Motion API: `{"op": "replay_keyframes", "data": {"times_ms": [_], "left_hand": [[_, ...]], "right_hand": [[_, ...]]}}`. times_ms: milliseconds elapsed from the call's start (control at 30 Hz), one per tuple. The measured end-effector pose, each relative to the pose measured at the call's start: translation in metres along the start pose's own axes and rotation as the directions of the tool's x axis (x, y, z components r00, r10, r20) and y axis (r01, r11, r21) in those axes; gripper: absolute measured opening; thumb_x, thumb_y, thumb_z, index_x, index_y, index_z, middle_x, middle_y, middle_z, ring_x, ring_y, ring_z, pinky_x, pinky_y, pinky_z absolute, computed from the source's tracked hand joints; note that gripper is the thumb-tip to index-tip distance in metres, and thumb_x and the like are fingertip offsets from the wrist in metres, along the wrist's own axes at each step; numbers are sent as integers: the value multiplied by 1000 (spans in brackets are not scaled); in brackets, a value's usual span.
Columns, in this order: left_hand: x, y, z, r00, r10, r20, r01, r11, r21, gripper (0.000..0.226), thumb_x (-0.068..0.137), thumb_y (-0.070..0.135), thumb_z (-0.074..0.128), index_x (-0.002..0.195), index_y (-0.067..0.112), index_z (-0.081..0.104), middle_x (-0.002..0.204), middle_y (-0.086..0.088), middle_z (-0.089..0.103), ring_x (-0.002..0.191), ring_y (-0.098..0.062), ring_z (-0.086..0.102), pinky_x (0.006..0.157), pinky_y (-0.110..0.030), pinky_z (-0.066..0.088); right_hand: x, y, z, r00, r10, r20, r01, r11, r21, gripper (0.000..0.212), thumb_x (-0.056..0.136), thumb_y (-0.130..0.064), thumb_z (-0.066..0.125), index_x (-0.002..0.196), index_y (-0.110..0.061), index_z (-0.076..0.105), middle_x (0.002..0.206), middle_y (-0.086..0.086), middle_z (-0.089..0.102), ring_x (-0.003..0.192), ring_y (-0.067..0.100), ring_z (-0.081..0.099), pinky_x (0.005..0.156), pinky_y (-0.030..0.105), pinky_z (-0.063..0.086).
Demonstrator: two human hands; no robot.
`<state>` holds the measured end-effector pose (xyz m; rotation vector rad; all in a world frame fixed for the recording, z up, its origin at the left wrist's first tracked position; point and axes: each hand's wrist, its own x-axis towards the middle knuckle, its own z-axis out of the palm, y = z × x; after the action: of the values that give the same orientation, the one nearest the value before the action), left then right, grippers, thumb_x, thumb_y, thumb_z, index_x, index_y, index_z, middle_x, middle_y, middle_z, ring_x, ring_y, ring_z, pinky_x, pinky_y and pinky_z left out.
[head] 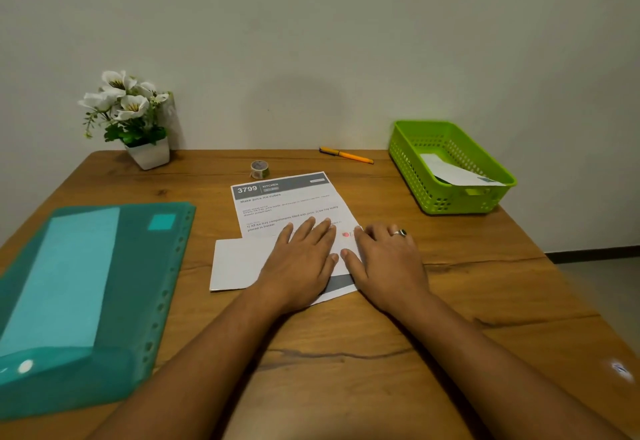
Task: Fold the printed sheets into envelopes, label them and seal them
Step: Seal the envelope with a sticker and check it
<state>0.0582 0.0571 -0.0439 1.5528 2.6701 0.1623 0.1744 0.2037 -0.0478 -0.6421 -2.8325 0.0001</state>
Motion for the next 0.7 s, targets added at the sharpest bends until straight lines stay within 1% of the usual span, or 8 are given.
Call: {"op": "replay_keyframes", "data": {"times_ms": [133,200,267,300,400,533,600,700], "left_hand": [[0,1,-5,1000,-12,20,13,999,-49,61,110,49,20,165,24,12,173,3,5,159,-18,-1,129,-47,0],[0,-1,-14,999,-19,29,24,978,-208,63,108,47,36,164,25,17,173,2,10,159,-18,3,129,-45,2],[-2,-9,-29,999,-47,16,49,914,-403,68,104,43,54,162,28,23,171,1,16,157,-20,11,128,-45,11],[-4,-16,-36,998,-67,-5,58,902,-428,70,101,41,60,162,30,25,170,1,19,156,-21,15,127,-47,17],[-17,-43,-53,989,-143,-24,132,956,-262,72,100,46,60,161,31,26,170,2,20,155,-22,19,125,-51,23],[-46,-56,-52,970,-204,128,211,977,-38,71,105,58,36,164,30,8,173,1,-1,159,-23,-2,127,-51,3],[-54,-57,-43,949,-252,188,253,967,22,73,105,61,25,165,27,-1,172,-1,-9,158,-26,-9,127,-55,-1],[-59,-57,-31,942,-285,178,281,958,52,74,104,63,14,164,26,-9,172,-2,-15,158,-27,-14,127,-56,-4]], "right_hand": [[-12,7,-4,999,-8,-33,13,989,147,43,101,-50,49,131,-25,68,130,-1,65,114,23,55,91,42,46],[-17,13,-7,1000,-16,-22,20,975,222,38,101,-48,55,130,-28,68,133,-4,63,119,21,52,96,41,43],[-18,17,-10,1000,-17,3,16,962,274,37,100,-49,57,129,-29,67,134,-7,61,122,18,49,97,40,41],[-17,17,-12,1000,-12,19,6,958,287,37,99,-50,57,128,-29,66,134,-8,61,122,18,48,97,39,41],[-12,12,-18,997,0,71,-16,976,218,47,99,-56,52,136,-28,60,140,-7,58,125,20,48,100,39,41],[-5,-10,-22,994,-40,102,30,995,98,55,103,-56,41,148,-25,47,152,-2,49,132,24,46,107,43,40],[-1,-16,-21,990,-70,126,65,997,41,54,105,-54,34,148,-23,46,152,0,48,131,26,46,106,44,40],[4,-17,-21,984,-86,155,87,996,0,55,105,-53,29,149,-23,44,151,3,47,130,27,47,104,45,42]]}}
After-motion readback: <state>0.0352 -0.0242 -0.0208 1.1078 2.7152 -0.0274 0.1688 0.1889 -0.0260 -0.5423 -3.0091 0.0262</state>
